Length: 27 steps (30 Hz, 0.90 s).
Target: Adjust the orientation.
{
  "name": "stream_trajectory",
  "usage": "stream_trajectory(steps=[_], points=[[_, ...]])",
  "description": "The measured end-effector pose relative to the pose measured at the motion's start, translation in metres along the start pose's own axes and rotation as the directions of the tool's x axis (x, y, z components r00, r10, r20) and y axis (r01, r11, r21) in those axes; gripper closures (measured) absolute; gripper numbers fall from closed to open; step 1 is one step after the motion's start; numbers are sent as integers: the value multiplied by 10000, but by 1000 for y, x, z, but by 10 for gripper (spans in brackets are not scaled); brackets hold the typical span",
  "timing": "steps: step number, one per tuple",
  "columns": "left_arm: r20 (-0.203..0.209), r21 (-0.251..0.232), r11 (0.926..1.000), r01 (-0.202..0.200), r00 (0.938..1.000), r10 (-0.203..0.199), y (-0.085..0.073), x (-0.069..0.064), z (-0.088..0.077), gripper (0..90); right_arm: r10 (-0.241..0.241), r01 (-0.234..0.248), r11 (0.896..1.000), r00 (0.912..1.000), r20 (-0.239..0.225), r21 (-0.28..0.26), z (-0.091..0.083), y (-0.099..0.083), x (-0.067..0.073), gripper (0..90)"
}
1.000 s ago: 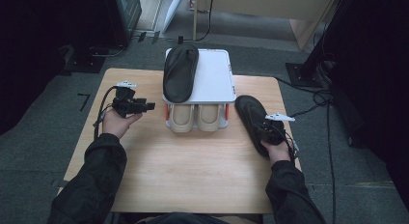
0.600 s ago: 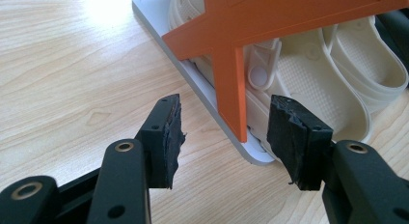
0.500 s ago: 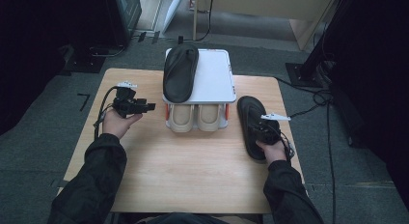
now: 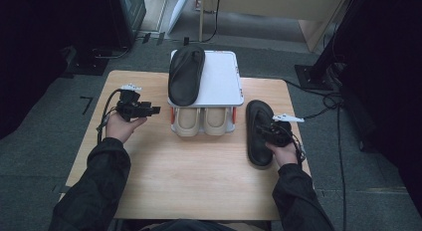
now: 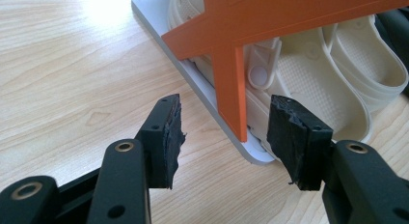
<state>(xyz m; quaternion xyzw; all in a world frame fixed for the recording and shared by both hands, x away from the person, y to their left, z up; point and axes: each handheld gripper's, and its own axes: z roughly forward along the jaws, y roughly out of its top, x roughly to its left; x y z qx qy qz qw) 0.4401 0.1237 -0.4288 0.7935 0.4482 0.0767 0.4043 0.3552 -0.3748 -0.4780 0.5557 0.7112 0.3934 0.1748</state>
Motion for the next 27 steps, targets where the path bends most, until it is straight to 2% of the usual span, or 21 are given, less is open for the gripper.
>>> stream_trajectory(steps=[2,7,12,16,21,27], points=[[8,-33,10000,17,10000,-17,0,0,0,464,92,-93,9998,9999,-55,-148,-5,3,-3,700],[19,-99,9999,83,10000,-83,-2,0,-3,464,-201,203,9991,9998,58,-381,-15,12,-10,683],[-24,-87,10000,33,10000,-33,-6,0,-8,463,-310,323,9975,9993,206,-631,-18,19,-21,621],[-12,-196,9998,-1,10000,1,-9,1,-13,461,-347,366,9980,9987,375,-513,-14,19,-32,609],[-63,-190,9998,40,10000,-41,-13,3,-18,461,-63,71,9998,9993,363,-211,-5,16,-45,606],[-98,-150,9999,64,9999,-66,-16,4,-21,460,-73,68,9998,9995,300,163,9,11,-51,606]])
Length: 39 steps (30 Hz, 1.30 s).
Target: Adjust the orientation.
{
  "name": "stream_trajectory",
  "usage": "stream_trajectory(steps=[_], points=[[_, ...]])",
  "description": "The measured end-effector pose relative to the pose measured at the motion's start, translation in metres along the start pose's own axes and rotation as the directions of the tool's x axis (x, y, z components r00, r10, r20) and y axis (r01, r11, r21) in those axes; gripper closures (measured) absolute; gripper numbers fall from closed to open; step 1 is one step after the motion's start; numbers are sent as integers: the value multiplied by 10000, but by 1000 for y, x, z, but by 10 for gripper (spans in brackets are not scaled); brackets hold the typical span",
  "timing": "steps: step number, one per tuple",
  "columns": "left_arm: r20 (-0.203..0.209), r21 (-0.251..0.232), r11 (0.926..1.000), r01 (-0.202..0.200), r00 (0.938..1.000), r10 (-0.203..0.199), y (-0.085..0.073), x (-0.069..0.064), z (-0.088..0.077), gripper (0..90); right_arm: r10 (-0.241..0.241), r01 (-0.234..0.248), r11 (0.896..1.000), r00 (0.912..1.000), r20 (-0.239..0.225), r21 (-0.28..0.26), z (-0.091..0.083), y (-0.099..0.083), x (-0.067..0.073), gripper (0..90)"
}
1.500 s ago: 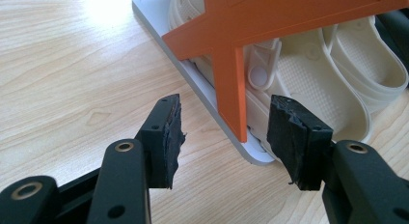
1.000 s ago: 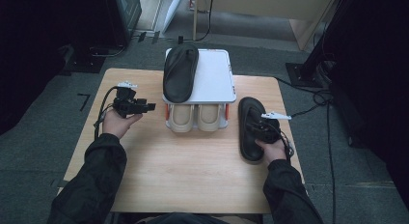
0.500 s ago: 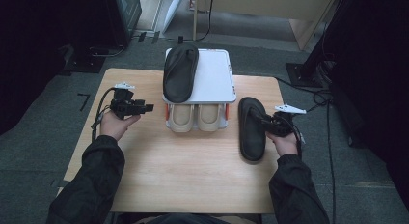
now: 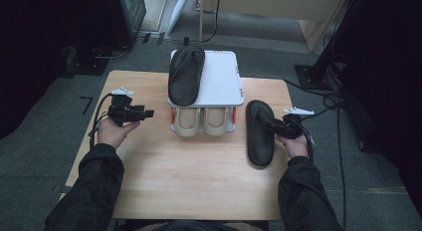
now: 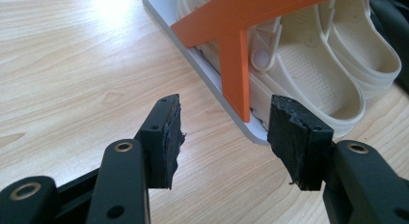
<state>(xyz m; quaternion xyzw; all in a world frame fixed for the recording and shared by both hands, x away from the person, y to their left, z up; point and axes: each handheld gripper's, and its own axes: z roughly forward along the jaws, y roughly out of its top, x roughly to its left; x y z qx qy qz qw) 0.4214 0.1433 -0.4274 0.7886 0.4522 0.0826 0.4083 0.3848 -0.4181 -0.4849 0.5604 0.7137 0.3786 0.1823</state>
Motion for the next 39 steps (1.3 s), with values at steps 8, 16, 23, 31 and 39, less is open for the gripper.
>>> stream_trajectory(steps=[8,16,23,31,39], points=[[21,-9,10000,21,10000,-21,-1,0,0,460,346,-344,9994,9990,-285,87,8,-2,-3,647],[8,-59,10000,71,10000,-71,-1,1,-1,460,800,-798,9967,9967,-99,135,6,0,-2,709],[-2,16,10000,53,10000,-53,-2,1,0,460,1001,-999,9947,9950,-35,231,3,4,0,710],[34,23,10000,42,10000,-42,-1,1,2,460,1184,-1185,9928,9930,37,162,-2,9,4,708],[-8,32,10000,46,10000,-46,-1,2,2,460,1287,-1287,9917,9917,-36,-6,-8,16,11,708]])
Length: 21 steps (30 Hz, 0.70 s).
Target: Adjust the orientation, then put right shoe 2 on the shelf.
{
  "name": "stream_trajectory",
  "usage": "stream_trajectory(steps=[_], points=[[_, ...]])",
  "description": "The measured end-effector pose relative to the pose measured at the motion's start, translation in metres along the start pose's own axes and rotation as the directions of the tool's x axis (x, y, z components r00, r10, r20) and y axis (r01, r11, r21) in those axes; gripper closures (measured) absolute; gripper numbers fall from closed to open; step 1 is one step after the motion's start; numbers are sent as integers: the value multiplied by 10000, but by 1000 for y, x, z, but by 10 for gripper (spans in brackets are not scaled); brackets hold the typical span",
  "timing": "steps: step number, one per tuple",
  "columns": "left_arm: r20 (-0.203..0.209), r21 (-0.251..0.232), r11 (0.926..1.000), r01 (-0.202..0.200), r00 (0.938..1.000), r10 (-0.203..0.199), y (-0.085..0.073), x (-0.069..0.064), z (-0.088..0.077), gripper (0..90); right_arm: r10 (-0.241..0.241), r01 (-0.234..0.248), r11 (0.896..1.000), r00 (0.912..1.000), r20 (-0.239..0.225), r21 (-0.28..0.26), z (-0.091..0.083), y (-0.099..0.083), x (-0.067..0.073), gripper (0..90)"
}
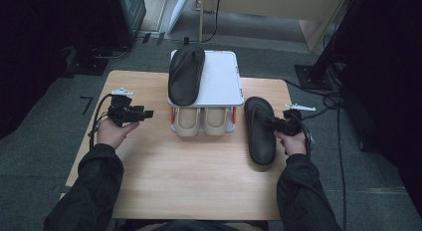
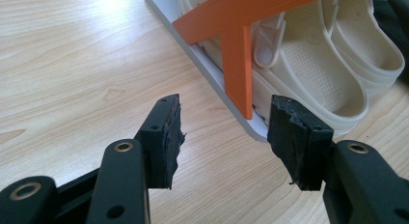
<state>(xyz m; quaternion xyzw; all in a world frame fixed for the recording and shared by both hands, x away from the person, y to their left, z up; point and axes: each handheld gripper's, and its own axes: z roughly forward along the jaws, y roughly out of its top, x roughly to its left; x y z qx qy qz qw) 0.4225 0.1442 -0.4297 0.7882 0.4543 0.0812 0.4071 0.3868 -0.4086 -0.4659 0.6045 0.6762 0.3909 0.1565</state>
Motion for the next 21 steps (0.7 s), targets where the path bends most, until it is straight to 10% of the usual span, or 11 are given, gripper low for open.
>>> stream_trajectory(steps=[21], points=[[74,16,10000,-46,10000,46,1,-2,0,460,556,-555,9981,9985,15,-248,-18,27,12,707]])
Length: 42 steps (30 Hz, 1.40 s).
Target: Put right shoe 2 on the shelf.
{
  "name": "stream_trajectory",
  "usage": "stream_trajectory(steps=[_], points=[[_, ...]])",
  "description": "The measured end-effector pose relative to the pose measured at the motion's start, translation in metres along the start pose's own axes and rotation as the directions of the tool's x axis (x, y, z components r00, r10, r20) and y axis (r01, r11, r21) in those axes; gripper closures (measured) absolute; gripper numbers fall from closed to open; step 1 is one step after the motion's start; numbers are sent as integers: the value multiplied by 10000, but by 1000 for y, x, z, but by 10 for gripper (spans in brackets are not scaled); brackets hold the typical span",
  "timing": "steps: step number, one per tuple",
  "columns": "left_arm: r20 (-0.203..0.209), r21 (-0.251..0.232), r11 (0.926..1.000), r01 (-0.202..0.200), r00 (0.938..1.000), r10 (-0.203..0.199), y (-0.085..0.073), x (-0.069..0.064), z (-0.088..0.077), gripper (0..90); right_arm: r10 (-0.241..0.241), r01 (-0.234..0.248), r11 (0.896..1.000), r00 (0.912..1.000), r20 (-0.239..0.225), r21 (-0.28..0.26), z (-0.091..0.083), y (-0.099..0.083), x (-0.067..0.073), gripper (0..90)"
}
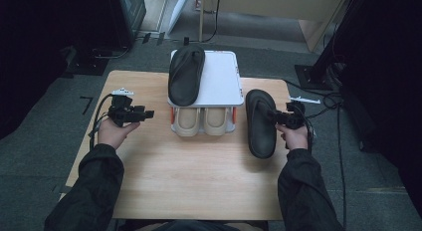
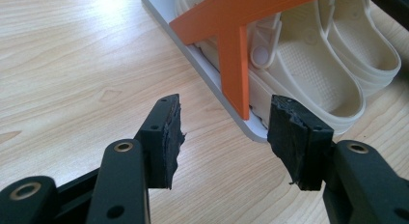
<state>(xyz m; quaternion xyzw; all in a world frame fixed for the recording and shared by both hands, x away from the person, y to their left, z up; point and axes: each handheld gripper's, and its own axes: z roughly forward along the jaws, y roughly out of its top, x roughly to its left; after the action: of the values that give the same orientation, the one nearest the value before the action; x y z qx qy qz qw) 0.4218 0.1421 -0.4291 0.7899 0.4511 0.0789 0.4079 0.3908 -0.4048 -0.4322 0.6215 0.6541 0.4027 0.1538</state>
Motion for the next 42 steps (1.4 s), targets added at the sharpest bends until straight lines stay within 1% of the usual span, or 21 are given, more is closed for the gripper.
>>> stream_trajectory(steps=[2,3,6,8,13,18,23,24,27,29,30,35,36,40,42], points=[[10,-2,10000,-12,10000,12,0,-1,1,460,85,-86,10000,9998,-155,-11,-2,5,-1,707],[24,-12,10000,-19,10000,19,0,-1,1,460,44,-43,10000,9999,-167,42,-3,7,-1,707],[63,9,10000,-55,10000,55,0,-1,2,461,-23,25,9999,9999,-111,147,-6,15,1,707],[73,4,10000,-82,9999,82,1,-2,2,461,-165,165,9996,9999,-13,230,-8,20,3,707],[113,-55,10000,-65,9999,66,1,-3,3,461,-94,95,9998,9999,-39,178,-16,38,8,706],[107,-84,9999,-95,9999,96,1,-3,3,467,-399,397,9992,9991,160,96,-23,57,16,705],[290,-146,9999,-57,9996,61,1,-3,2,494,-408,406,9991,9990,167,104,-28,73,21,705],[306,-165,9999,-49,9995,54,1,-3,1,499,-502,501,9987,9986,171,69,-29,76,22,705],[408,-257,9997,14,9992,-3,2,-3,1,507,-537,536,9986,9985,129,42,-32,86,27,705],[512,-270,9996,43,9987,-29,3,-3,0,527,-565,565,9984,9983,110,1,-33,92,30,706],[547,-183,9998,30,9985,-20,4,-3,0,528,-602,603,9982,9981,108,-45,-34,96,32,705],[620,-266,9992,-289,9976,305,8,-10,-3,543,-666,666,9977,9978,21,-106,-31,113,46,706],[581,-277,9989,-368,9976,383,8,-11,-3,543,-804,805,9967,9967,63,-125,-30,117,49,705],[653,-349,9983,-469,9967,491,9,-12,-3,543,-1127,1125,9934,9936,-91,-216,-26,131,68,705],[706,-373,9984,-414,9965,440,10,-12,-4,543,-1215,1210,9924,9923,-220,-239,-23,138,77,705]])
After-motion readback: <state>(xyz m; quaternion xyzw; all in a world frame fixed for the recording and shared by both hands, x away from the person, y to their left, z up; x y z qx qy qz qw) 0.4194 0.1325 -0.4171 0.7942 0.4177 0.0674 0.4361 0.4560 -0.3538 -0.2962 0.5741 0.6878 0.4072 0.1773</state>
